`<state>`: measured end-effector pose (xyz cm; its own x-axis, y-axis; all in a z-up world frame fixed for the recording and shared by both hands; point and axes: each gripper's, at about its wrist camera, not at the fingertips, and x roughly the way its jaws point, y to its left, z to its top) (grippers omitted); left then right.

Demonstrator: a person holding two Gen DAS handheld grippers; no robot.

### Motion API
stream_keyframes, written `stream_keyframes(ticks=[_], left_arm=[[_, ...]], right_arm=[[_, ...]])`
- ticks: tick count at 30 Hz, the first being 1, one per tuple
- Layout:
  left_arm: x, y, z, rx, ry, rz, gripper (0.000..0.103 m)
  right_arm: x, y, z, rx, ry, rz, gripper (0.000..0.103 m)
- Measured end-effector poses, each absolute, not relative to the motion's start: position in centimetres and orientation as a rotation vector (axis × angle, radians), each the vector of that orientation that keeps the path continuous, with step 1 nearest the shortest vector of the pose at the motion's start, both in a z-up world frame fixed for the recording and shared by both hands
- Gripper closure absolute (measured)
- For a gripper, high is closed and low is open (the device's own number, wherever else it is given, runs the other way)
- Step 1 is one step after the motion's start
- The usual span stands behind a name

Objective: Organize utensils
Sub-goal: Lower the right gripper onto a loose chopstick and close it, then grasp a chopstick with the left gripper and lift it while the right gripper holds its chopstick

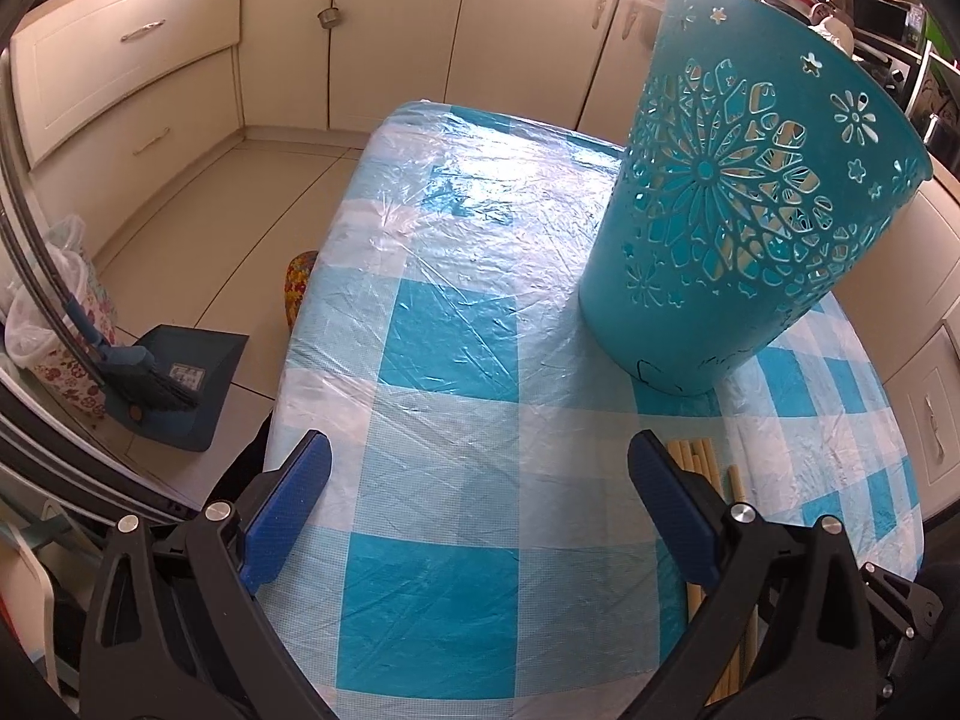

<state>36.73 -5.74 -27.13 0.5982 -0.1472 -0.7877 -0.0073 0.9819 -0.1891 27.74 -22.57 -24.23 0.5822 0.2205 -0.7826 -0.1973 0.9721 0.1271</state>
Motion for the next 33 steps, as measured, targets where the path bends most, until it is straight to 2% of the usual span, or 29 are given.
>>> stream_keyframes(ticks=[12, 22, 25, 28, 30, 31, 33], left_arm=[[33.1, -11.3, -26.5, 0.041, 0.95, -0.256, 0.008], [33.7, -10.7, -27.0, 0.042, 0.994, -0.174, 0.009], [33.9, -11.3, -27.2, 0.084, 0.999, -0.15, 0.015], [34.3, -11.8, -26.9, 0.083, 0.998, -0.158, 0.024], [34.5, -12.1, -26.7, 0.086, 0.998, -0.174, 0.04], [34.7, -12.4, -26.6, 0.088, 0.998, -0.184, 0.046], [35.1, -12.7, -26.5, 0.089, 1.001, -0.202, 0.067]], right_arm=[[27.1, -28.2, -24.0, 0.112, 0.902, 0.179, 0.097], [27.2, -28.8, -23.8, 0.168, 0.902, 0.201, 0.097], [27.2, -28.7, -23.8, 0.169, 0.903, 0.206, 0.097], [27.1, -28.7, -23.9, 0.169, 0.903, 0.206, 0.097], [27.1, -28.7, -23.9, 0.172, 0.902, 0.207, 0.097], [27.1, -28.7, -23.9, 0.172, 0.901, 0.207, 0.097], [27.1, -28.7, -23.9, 0.175, 0.899, 0.206, 0.097]])
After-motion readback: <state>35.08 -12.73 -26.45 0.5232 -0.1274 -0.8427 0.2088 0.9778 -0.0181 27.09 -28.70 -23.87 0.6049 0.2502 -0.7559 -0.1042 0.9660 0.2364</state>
